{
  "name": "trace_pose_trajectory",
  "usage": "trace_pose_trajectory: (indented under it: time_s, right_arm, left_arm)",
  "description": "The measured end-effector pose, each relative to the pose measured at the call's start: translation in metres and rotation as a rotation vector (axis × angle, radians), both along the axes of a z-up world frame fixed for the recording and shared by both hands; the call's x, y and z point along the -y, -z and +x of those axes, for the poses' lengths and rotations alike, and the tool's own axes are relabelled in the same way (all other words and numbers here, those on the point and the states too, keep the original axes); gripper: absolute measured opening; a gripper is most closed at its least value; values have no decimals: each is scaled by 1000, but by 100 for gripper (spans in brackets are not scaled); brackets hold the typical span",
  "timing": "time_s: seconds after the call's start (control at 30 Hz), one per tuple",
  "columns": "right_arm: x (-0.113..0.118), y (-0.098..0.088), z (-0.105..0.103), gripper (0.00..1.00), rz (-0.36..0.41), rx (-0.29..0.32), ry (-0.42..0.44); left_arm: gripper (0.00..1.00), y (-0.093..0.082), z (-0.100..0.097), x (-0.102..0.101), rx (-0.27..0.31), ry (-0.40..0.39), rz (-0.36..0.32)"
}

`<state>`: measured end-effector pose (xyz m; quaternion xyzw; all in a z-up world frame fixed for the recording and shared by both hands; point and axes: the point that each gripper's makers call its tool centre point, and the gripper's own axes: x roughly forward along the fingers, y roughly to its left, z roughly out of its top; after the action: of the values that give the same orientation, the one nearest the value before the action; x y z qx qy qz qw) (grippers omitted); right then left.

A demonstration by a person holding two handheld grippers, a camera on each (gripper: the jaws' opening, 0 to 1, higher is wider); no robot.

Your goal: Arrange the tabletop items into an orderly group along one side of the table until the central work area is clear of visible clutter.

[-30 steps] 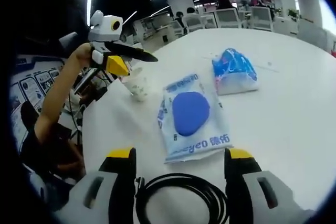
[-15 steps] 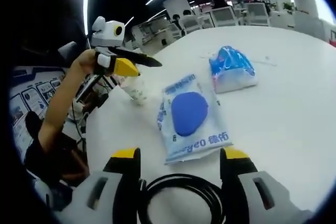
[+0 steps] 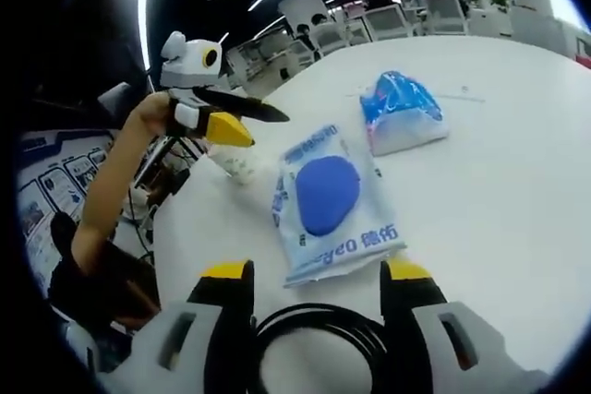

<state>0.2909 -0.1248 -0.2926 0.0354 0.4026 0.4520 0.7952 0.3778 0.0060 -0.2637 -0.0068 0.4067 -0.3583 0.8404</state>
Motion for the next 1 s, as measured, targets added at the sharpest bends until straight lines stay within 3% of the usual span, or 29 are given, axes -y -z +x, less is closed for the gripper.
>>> trace_pose_trajectory:
  time_s: [0.13, 0.27, 0.4, 0.83, 1.0]
  right_arm:
    - [2, 2, 6, 51, 3, -16, 6]
    - [-1, 4, 1, 49, 52, -61, 30]
    - [2, 8, 7, 49, 39, -63, 33]
    - [5, 13, 10, 44, 53, -79, 42]
    - [4, 18, 12, 42, 73, -97, 50]
  left_arm:
    - [75, 6, 0, -2, -11, -5, 22]
    - [73, 11, 1, -3, -20, -11, 43]
    - [71, 16, 5, -7, -16, -17, 96]
    - [67, 24, 7, -5, -24, -18, 130]
    - [63, 28, 8, -4, -25, -13, 172]
